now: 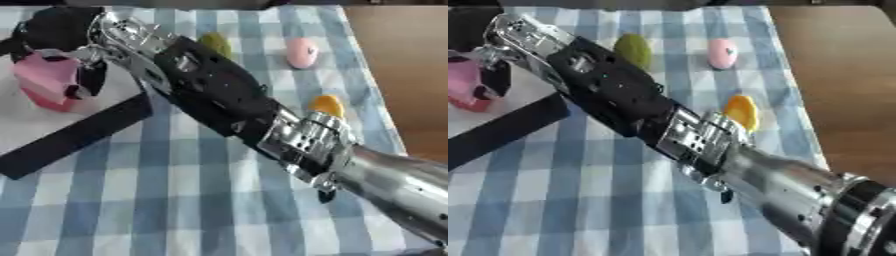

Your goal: Pick up objects on the table and place them in the box.

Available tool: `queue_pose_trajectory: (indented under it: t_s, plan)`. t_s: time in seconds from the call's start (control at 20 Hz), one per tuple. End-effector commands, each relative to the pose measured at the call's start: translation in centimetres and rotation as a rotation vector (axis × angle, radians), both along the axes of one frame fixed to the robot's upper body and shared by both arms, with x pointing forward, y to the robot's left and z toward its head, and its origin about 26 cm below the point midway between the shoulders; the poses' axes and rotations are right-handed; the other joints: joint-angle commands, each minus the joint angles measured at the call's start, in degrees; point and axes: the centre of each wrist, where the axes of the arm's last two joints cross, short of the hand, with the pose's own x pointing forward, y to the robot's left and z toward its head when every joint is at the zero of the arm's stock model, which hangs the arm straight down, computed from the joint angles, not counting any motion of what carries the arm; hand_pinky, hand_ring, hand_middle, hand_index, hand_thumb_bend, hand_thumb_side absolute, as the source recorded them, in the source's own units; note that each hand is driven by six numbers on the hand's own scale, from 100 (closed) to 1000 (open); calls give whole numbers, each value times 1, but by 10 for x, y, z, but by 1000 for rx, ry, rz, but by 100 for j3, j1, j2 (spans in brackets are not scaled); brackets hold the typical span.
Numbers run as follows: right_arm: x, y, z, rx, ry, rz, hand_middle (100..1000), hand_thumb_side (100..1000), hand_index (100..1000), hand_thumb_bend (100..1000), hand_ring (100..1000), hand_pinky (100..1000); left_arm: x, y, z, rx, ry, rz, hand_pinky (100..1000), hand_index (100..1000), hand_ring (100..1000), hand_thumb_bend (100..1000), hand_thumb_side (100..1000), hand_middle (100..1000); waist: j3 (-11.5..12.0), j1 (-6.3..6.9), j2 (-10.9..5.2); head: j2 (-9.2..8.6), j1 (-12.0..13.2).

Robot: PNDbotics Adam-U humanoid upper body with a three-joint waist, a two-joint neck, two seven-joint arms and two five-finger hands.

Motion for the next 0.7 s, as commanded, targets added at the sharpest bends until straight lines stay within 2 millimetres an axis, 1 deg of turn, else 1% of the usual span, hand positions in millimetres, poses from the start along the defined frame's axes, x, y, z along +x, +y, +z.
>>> queue_pose_trajectory:
  t_s: [0.05, 0.2, 0.25, 0.3, 0.35, 0.4, 0.45, 0.5, 0.55, 0.6, 0.65, 0.7]
  plan:
    - [2, 1, 4, -5, -19, -1, 505, 100, 591, 181, 649, 795, -2, 3, 8, 16, -21, 6, 831, 865, 891, 100, 807, 804, 24, -34, 29, -10, -35]
    - [3, -1, 0, -9, -14, -10, 522, 100, 611, 206, 659, 796, -3, 4, 7, 13, -21, 9, 831, 865, 891, 100, 807, 804, 29, -45, 48, -10, -77]
    - [4, -1, -1, -11, -13, -13, 535, 100, 625, 221, 669, 797, -3, 4, 7, 13, -21, 10, 831, 865, 891, 100, 808, 804, 29, -47, 51, -10, -85]
    - [4, -2, -1, -14, -14, -18, 571, 100, 660, 262, 695, 800, -3, 4, 7, 12, -19, 11, 831, 865, 892, 100, 808, 803, 28, -50, 55, -10, -99]
    - [5, -3, -1, -15, -16, -21, 571, 100, 660, 262, 695, 800, -3, 4, 6, 12, -18, 12, 831, 865, 892, 100, 808, 803, 25, -51, 57, -10, -106]
    - [4, -3, 0, -10, -21, -25, 639, 100, 719, 349, 741, 812, -3, 5, 5, 12, -15, 13, 831, 865, 892, 100, 809, 803, 22, -49, 58, -10, -113]
    - [4, -4, 2, -8, -27, -26, 737, 100, 794, 435, 788, 831, -3, 5, 5, 12, -13, 13, 831, 865, 892, 100, 809, 803, 20, -47, 59, -10, -120]
    - [4, -4, 3, -13, -33, -27, 789, 100, 841, 476, 815, 848, -3, 5, 4, 13, -11, 15, 831, 865, 892, 100, 808, 803, 16, -45, 58, -10, -129]
    - [3, -4, 5, -17, -40, -27, 812, 112, 860, 490, 829, 858, -3, 6, 4, 13, -9, 16, 831, 864, 893, 100, 808, 802, 12, -43, 58, -10, -135]
    - [2, -5, 7, -13, -49, -26, 844, 146, 883, 514, 850, 874, -3, 6, 4, 11, -8, 18, 830, 864, 893, 100, 807, 802, 6, -40, 56, -10, -139]
    - [1, -5, 10, -8, -57, -25, 844, 146, 883, 514, 850, 874, -3, 7, 3, 10, -6, 20, 830, 864, 893, 100, 807, 802, 2, -38, 54, -10, -140]
    - [0, -5, 13, 0, -67, -23, 864, 170, 904, 544, 860, 883, -2, 7, 3, 9, -4, 20, 830, 864, 893, 100, 807, 802, -4, -35, 52, -10, -143]
